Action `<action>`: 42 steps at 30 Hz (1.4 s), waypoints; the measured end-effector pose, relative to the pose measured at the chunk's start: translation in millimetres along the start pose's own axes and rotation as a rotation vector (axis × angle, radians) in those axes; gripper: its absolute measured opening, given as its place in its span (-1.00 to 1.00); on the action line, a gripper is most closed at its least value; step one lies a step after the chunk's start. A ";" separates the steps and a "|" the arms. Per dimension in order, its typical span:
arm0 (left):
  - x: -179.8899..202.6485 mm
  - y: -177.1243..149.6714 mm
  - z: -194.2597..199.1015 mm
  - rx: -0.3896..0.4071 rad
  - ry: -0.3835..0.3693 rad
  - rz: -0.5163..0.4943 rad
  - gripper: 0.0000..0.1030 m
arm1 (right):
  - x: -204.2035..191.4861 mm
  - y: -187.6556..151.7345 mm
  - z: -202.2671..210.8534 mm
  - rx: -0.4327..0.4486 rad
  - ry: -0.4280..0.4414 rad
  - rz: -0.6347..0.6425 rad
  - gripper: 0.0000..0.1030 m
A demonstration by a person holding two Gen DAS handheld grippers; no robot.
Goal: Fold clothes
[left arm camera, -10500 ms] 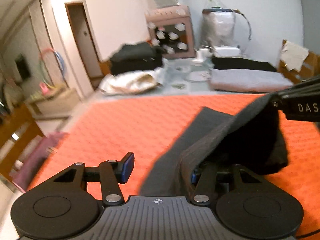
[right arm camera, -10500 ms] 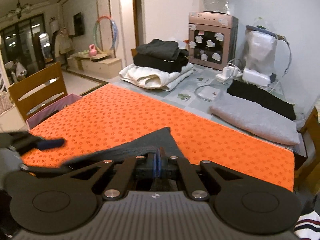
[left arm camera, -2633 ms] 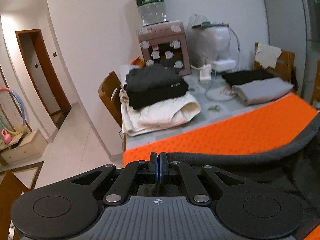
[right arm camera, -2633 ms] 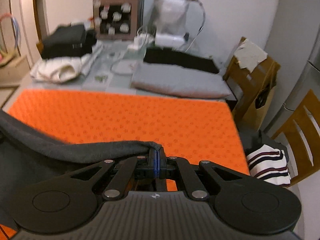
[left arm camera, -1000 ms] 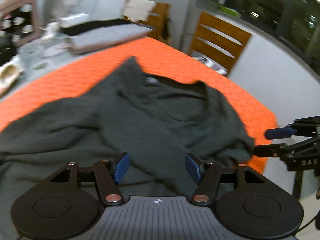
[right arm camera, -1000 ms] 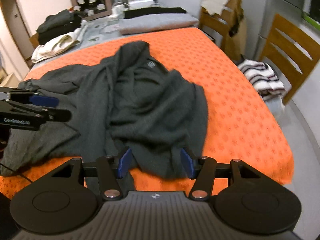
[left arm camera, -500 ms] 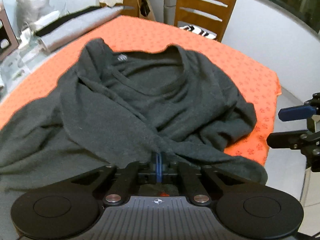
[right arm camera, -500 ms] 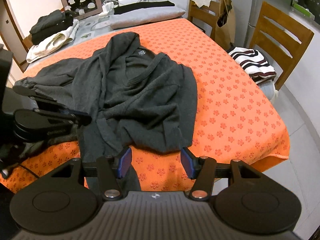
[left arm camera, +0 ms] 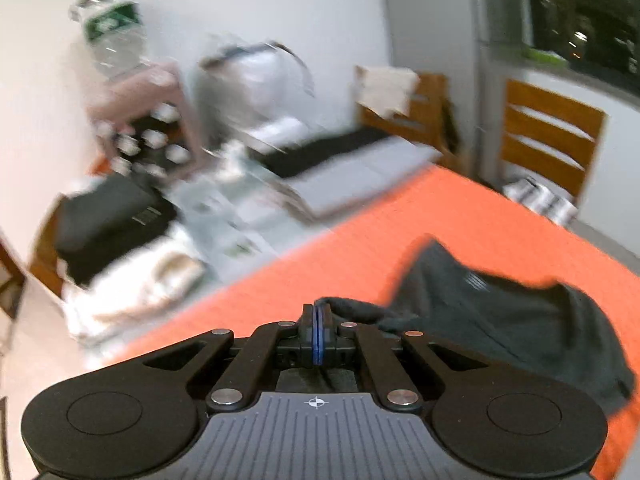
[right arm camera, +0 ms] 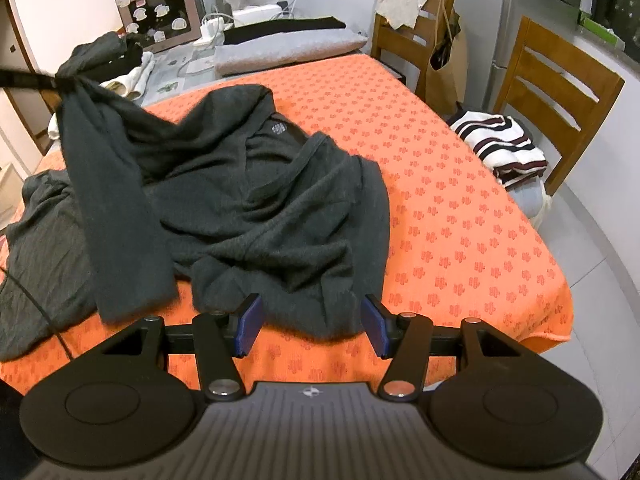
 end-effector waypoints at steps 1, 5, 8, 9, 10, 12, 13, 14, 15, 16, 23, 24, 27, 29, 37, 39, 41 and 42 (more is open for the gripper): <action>-13.1 10.8 -1.0 0.024 0.029 0.005 -0.95 | -0.5 2.3 -0.3 0.003 0.000 -0.002 0.17; -61.7 49.6 -7.4 0.096 0.125 0.012 -0.94 | -3.2 10.8 -2.5 0.011 -0.002 -0.011 0.17; -91.8 67.1 -22.7 0.112 0.190 0.013 -0.95 | -7.4 15.8 -6.3 0.008 -0.001 -0.011 0.17; -99.9 70.3 -29.3 0.107 0.209 0.017 -0.95 | -8.7 16.7 -7.4 0.006 -0.002 -0.009 0.17; -107.9 73.4 -35.9 0.102 0.227 0.021 -0.95 | -10.1 17.7 -8.9 0.004 -0.002 -0.009 0.17; -125.6 75.7 -49.2 0.093 0.278 0.036 -0.95 | -12.2 19.0 -12.1 0.000 -0.004 -0.008 0.17; -133.6 74.6 -56.8 0.084 0.310 0.044 -0.95 | -12.8 19.2 -13.8 -0.004 -0.006 -0.008 0.17; -140.6 72.2 -64.1 0.077 0.342 0.050 -0.95 | -13.5 19.5 -15.5 -0.007 -0.008 -0.008 0.17; -147.5 69.7 -71.1 0.071 0.375 0.055 -0.95 | -13.9 19.1 -17.3 -0.011 -0.011 -0.009 0.17; -152.7 65.6 -77.4 0.053 0.381 0.070 -0.93 | -13.5 19.2 -19.4 -0.014 -0.014 -0.011 0.17; -134.2 31.8 -89.8 -0.029 0.223 0.056 -0.74 | -6.9 27.5 -29.0 -0.018 -0.042 -0.015 0.17; -126.8 26.6 -91.1 -0.040 0.196 0.039 -0.71 | -4.0 30.1 -29.7 -0.014 -0.042 -0.016 0.17; -105.9 9.8 -98.4 -0.082 0.122 -0.002 -0.52 | 0.7 40.6 -33.0 -0.006 -0.048 -0.005 0.17; -91.4 -0.3 -103.8 -0.100 0.077 -0.024 -0.46 | 4.6 48.2 -36.0 0.001 -0.051 -0.004 0.17; -44.0 -17.4 -133.1 -0.153 -0.084 -0.116 -0.20 | 21.4 79.3 -59.9 0.021 -0.043 -0.030 0.14; -33.8 -19.9 -143.9 -0.166 -0.112 -0.149 -0.18 | 26.1 86.2 -70.1 0.015 -0.046 -0.037 0.07; -23.9 -21.9 -155.8 -0.179 -0.133 -0.185 -0.17 | 27.5 91.8 -79.8 0.007 -0.033 -0.040 0.04; -19.0 -22.4 -162.4 -0.187 -0.147 -0.197 -0.17 | 27.8 93.7 -84.3 0.002 -0.026 -0.039 0.04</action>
Point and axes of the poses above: each gripper's, at about its wrist camera, not at the fingertips, and z roughly against the way its jaws point, x to its right, y to its top, the point moved 8 cm from there along -z, roughly the way its jaws point, and after that the axes turned 4 degrees about z, right-handed, at the moved point
